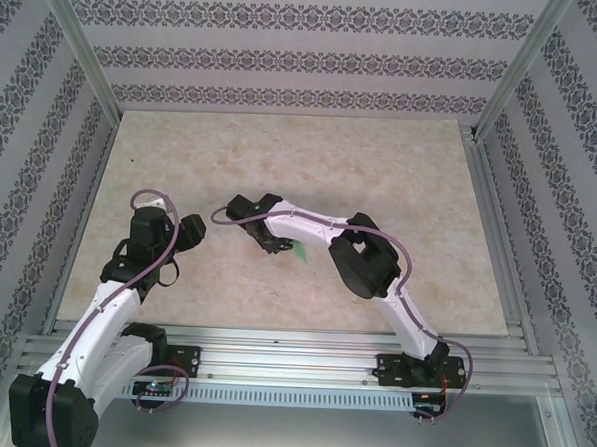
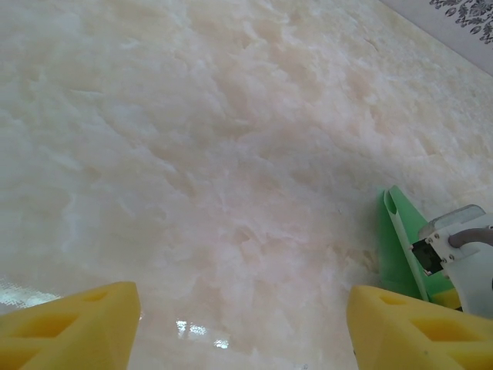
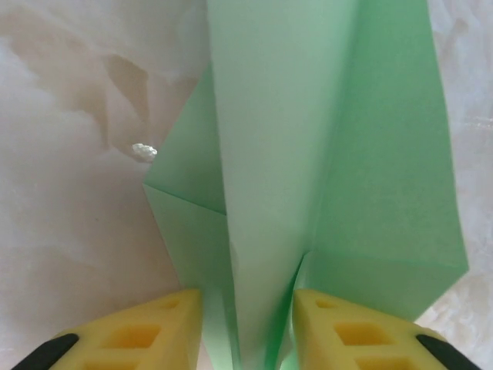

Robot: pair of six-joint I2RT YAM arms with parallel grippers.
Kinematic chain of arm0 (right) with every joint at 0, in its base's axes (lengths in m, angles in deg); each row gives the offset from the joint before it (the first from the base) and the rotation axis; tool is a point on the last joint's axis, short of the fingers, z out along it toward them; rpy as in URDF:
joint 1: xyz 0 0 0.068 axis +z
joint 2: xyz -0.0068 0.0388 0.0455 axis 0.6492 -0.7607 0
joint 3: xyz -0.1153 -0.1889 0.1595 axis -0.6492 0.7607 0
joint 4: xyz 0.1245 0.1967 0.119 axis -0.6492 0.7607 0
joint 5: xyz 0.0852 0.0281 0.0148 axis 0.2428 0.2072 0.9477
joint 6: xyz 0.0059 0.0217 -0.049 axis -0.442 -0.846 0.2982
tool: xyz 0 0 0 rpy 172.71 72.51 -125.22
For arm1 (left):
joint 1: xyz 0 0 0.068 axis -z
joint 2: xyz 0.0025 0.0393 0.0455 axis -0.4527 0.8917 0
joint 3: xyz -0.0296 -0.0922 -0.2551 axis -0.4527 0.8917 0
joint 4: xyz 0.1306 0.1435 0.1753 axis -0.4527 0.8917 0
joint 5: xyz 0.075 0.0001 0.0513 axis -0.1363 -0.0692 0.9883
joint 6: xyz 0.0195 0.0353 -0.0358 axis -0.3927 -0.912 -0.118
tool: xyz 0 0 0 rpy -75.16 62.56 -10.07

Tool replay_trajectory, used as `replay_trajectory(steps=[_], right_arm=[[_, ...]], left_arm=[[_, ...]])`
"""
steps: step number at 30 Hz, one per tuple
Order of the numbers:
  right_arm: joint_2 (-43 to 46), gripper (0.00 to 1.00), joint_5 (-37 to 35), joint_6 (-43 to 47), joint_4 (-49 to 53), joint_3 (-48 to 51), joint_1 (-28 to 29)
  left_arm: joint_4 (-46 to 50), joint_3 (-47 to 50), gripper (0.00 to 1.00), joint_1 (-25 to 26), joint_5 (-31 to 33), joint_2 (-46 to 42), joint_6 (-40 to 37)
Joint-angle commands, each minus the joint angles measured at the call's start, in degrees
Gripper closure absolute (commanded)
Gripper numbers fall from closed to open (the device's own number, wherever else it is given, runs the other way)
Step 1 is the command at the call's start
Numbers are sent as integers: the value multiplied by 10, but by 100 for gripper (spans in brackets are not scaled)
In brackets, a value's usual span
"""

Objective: Fold a paper plane with a square sheet of paper (fold left side to right side)
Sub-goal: Pick up the paper plane at the center of the table.

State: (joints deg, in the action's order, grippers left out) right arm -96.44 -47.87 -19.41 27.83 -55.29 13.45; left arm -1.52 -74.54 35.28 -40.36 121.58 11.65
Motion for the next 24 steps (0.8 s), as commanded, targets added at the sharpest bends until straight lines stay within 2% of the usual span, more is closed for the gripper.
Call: replay_trajectory(steps=[1,8,12,16,24], right_arm=[[5,69,-24,4,5,-6,-6],[13,77,-26,0,5,8,-18],[28,90,-27,-1,6,20,-27],[67,97,-12,-6,-3,47,-42],[197,98,113,-44,-86,201,-127]], left_arm=[[12,-2,28,-1,12,-7,2],[15,-6,28,-1,13,-7,-3],[23,-9,27,-1,17,-7,-7],[22,-13,27,-1,12,-7,-7],[11,-15,26,-1,-19,-2,-14]])
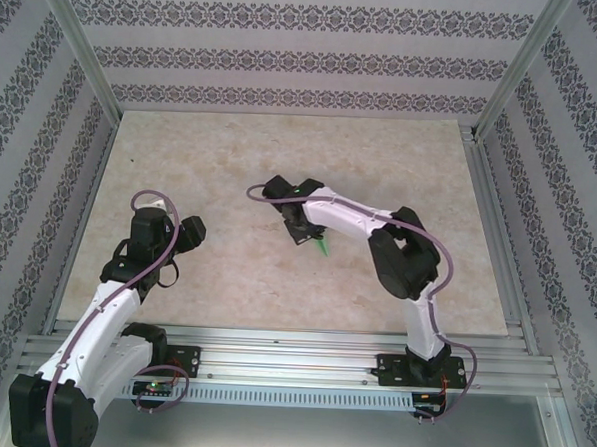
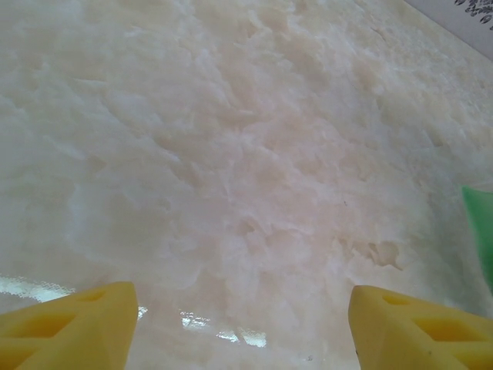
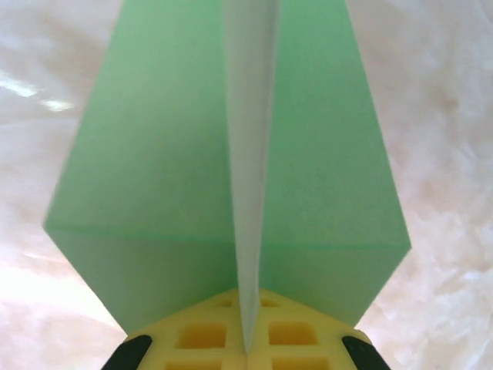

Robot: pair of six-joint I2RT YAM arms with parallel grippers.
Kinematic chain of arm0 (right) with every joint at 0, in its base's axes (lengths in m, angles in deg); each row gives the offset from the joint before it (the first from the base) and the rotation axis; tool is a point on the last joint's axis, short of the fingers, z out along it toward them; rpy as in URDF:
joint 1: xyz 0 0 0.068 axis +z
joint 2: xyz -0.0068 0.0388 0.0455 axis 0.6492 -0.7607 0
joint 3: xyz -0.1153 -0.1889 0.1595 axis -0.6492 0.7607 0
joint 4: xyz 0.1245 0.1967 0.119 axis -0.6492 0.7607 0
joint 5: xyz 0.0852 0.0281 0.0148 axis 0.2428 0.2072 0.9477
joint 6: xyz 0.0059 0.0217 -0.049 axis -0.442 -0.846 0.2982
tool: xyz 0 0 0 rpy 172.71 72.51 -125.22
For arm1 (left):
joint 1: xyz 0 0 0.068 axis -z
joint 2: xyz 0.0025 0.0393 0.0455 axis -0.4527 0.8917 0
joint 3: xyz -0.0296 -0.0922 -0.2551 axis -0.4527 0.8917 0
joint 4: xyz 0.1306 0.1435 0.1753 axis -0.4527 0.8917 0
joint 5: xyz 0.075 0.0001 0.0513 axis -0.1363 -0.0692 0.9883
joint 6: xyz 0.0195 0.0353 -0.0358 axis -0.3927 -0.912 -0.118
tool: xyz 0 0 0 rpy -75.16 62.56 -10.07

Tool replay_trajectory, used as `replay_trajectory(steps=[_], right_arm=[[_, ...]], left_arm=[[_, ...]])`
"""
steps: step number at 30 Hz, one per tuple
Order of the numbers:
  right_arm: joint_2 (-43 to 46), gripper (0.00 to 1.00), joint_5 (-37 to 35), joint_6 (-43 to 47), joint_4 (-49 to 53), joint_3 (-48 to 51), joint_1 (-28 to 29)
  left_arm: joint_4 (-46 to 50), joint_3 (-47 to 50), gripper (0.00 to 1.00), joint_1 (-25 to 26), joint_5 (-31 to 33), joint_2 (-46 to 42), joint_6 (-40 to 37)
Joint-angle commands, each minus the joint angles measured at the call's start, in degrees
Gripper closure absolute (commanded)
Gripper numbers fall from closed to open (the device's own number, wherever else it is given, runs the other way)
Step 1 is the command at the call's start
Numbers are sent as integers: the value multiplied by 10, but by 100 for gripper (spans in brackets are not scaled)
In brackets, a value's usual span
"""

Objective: Fold a paper plane with a square sheet of paper (fold left side to right side)
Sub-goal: Pick up the paper plane at the center of the table, then place the paper plane at the center of the table, then pick up the paper plane at the center of the table.

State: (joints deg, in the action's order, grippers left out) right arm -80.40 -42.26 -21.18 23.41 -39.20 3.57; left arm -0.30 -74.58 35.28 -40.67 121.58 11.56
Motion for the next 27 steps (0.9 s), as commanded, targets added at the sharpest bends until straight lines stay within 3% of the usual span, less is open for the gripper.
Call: replay_trajectory(steps=[1,6,15,21,27], right_arm=[[44,98,71,-33,-56,60,-40],[64,97,120,-53,-108,138,-102],[43,87,120,-58,-106,165,-126],[27,80,112,-68,-90,163,-133],[28,79,124,-55,-86,134,-148]], left_arm=[[-4,-16,26,-1,-21,-1,-16],[-10,-21,20,-1,-37,3,-20],[-10,-22,5,-1,-36,5,-30],[7,-34,3,-1,-27,5,-42],[12,-40,3,-1,-23,5,-49]])
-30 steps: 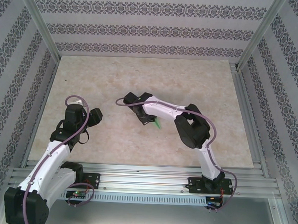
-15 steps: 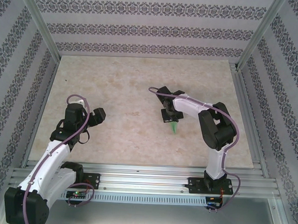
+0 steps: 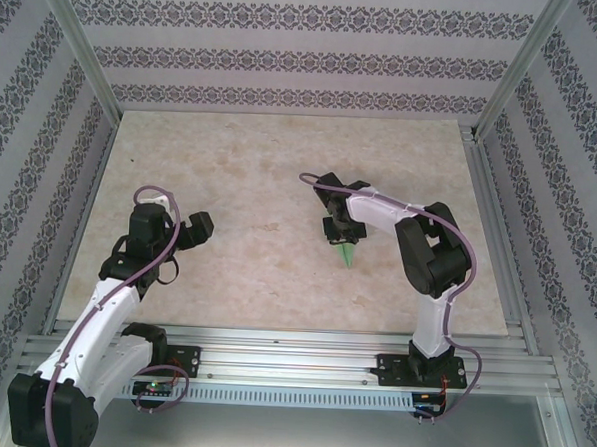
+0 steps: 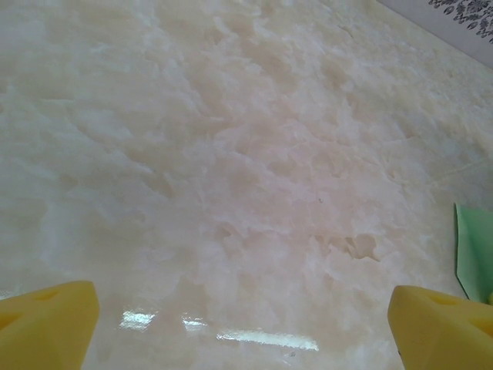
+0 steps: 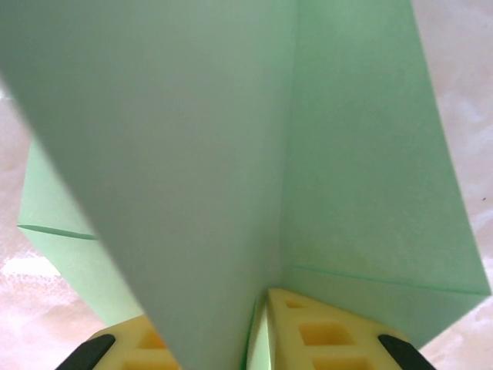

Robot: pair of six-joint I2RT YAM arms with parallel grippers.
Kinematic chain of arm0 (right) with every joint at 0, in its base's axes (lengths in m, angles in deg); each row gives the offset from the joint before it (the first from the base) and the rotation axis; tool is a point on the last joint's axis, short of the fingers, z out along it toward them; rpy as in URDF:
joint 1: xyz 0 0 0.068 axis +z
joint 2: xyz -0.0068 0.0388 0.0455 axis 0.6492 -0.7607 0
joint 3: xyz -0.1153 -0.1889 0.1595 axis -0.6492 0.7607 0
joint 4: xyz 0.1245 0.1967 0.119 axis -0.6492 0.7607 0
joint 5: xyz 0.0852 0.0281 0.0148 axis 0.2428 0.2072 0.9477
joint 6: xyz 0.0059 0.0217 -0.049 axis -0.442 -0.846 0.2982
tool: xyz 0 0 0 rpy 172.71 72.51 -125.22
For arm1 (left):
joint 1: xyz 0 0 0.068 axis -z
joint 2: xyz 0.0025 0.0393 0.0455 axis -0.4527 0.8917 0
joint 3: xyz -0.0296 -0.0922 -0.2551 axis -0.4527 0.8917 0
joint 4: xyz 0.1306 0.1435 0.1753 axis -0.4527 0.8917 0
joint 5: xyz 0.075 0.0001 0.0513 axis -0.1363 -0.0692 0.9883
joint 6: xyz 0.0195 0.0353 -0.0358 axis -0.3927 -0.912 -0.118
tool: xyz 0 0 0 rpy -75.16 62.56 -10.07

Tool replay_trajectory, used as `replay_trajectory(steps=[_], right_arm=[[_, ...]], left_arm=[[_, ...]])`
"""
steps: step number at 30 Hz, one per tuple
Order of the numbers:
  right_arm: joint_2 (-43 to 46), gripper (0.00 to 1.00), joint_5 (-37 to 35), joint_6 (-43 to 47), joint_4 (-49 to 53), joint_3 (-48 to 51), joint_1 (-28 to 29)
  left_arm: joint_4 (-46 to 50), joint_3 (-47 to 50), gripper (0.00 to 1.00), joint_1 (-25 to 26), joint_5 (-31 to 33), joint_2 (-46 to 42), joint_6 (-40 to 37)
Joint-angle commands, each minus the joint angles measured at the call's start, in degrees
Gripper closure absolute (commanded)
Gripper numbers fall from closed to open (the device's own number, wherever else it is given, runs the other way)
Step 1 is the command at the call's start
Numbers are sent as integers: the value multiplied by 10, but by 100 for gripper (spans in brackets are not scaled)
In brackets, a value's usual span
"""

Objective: Fold a paper plane with a square sheet of paper (fold left side to right side)
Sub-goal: Pick up the paper plane at the center of the table.

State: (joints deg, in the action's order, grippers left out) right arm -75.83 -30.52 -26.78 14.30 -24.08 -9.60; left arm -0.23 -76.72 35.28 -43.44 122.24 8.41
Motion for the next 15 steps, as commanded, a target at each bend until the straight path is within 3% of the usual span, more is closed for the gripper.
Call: replay_trajectory(steps=[1,7,15], right_arm=[[-20,80,9,4,6,-26,-21],[-52,94,12,26,20,-105,-50],[-137,95,30,57,48,-264,-90]], left_arm=[[12,-18,3,-1,6,-2,-17],[13,-18,3,-1,7,-1,-18],[21,-21,0,-1,19,1,-24]])
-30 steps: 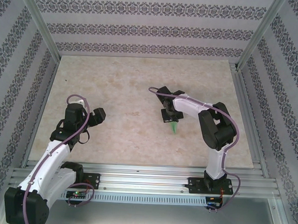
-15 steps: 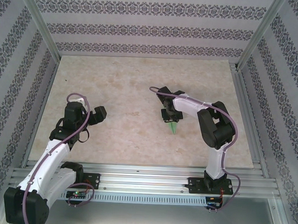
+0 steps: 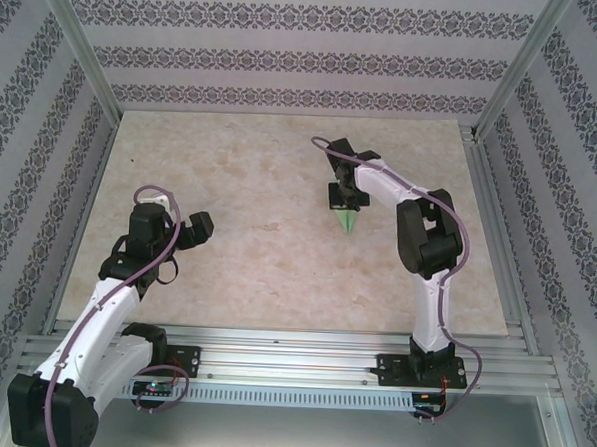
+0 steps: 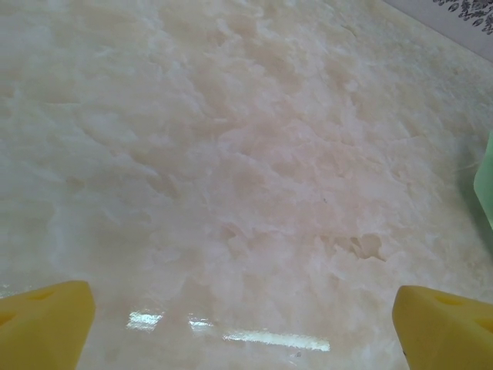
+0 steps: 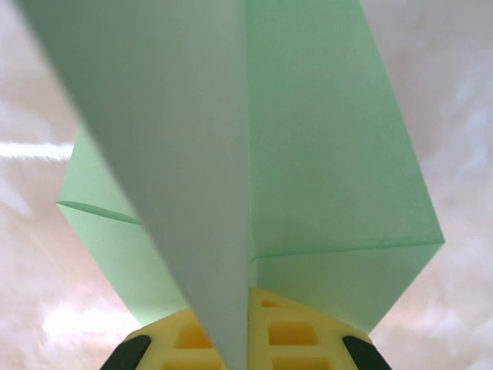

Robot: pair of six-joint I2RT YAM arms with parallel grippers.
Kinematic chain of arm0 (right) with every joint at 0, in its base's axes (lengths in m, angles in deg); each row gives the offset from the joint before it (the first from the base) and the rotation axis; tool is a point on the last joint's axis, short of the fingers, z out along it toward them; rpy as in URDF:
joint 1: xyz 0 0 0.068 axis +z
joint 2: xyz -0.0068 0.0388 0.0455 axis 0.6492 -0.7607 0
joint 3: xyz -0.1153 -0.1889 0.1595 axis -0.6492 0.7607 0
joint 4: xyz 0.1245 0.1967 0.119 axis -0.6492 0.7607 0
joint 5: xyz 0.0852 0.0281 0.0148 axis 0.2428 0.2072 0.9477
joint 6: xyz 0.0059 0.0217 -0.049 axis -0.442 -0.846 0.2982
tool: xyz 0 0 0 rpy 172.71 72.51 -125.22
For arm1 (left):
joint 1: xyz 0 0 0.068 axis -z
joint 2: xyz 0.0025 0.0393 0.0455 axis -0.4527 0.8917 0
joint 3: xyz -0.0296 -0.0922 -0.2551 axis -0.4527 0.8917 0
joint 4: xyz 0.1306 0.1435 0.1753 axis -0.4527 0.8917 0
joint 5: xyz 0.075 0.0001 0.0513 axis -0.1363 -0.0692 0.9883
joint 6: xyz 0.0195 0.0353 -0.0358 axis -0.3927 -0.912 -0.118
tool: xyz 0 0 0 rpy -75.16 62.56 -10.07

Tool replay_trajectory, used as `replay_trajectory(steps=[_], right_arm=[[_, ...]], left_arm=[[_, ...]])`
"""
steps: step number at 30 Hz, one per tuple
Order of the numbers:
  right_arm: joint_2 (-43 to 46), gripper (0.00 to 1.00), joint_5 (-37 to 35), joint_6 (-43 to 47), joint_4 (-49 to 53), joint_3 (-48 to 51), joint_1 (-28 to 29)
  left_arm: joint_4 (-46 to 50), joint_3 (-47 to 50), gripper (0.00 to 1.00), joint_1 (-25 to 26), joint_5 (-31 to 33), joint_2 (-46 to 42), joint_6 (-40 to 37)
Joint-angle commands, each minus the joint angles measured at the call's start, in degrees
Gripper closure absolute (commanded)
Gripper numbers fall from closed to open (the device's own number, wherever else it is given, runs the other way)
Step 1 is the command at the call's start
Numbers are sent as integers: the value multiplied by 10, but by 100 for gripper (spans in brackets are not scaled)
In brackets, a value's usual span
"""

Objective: Fold a paper plane with a square sheet of paper (fold left side to right side)
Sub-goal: Place the paper plane at the top-center of the table.

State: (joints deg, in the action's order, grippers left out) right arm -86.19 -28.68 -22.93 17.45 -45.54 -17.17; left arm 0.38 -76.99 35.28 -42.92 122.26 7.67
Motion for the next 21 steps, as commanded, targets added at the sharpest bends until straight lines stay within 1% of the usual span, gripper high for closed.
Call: replay_trajectory(steps=[1,6,10,15,21], right_arm=[[-51,95,13,21,28,-81,-19],[-140,94,17,36,89,-227,-42],[-194,94,27,55,117,-318,-53],[-246,92,40,66,151,-395,-64],[-269,87,40,74,170,-430,-71]], left_arm=[[16,-19,0,-1,15,1,-16],[22,-22,0,-1,6,5,-17],[26,-26,0,-1,0,11,-20],[26,-30,0,-1,-6,17,-19],[25,-33,0,-1,-8,24,-21]])
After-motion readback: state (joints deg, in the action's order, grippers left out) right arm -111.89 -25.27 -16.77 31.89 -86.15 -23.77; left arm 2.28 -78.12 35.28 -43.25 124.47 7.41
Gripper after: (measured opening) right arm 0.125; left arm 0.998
